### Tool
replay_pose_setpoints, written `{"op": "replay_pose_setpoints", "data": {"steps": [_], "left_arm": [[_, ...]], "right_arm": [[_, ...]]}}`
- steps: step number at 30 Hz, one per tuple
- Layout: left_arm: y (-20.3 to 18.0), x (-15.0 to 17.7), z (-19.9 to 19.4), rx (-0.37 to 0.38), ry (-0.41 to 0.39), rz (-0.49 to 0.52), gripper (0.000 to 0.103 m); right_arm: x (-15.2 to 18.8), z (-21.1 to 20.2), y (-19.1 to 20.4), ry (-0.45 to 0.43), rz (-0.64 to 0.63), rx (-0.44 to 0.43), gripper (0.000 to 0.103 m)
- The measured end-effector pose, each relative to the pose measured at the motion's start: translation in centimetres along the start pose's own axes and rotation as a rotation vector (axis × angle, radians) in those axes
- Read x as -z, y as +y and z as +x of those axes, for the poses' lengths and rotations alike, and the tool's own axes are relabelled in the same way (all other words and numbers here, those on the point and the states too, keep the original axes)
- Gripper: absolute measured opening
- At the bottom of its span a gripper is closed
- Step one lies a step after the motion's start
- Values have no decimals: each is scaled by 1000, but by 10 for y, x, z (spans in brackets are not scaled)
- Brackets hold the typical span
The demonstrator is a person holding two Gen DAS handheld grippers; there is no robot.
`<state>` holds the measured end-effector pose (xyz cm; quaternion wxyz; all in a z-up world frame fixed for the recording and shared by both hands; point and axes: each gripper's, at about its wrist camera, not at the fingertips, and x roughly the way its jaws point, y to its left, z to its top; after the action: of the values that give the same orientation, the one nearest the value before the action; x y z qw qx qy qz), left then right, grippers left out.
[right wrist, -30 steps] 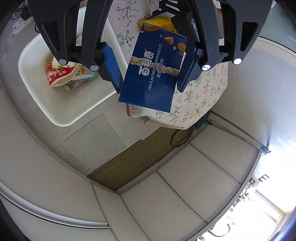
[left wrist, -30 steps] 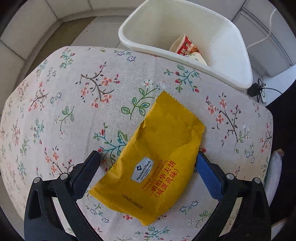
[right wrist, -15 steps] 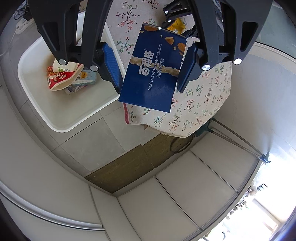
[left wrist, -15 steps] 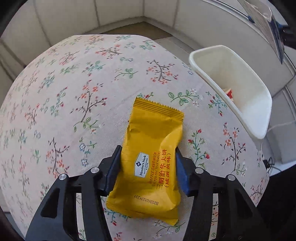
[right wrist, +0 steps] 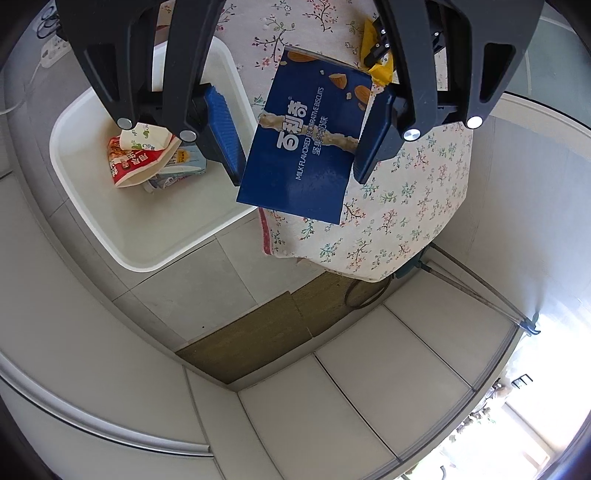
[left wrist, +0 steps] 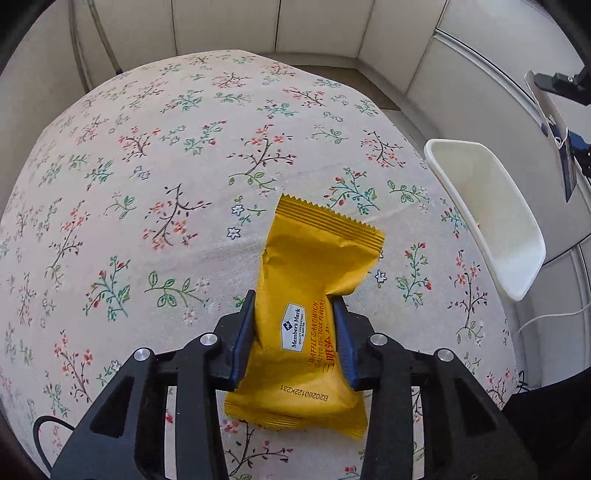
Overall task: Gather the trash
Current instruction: 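Drop the blue box into the bin with the right tool while the left tool lifts the wrapper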
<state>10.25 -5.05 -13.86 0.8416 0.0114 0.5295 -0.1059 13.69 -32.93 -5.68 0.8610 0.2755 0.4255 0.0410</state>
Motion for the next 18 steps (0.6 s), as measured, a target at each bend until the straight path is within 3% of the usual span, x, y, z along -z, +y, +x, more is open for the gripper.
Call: {"op": "replay_pose_setpoints", "data": {"steps": [2,9,18], "left_arm": [[6,0,-5,-25,13,-8,37],[8,-4,-18,-4,3,-78,37],[-16,-11,-34,-10,-44,-51,37]], "right_arm": [[1,-4,-5,-7,4,3,59],[-1,-18,-27,-38,32,47,59],[-10,-21,-76,-60,131,135,61]]}}
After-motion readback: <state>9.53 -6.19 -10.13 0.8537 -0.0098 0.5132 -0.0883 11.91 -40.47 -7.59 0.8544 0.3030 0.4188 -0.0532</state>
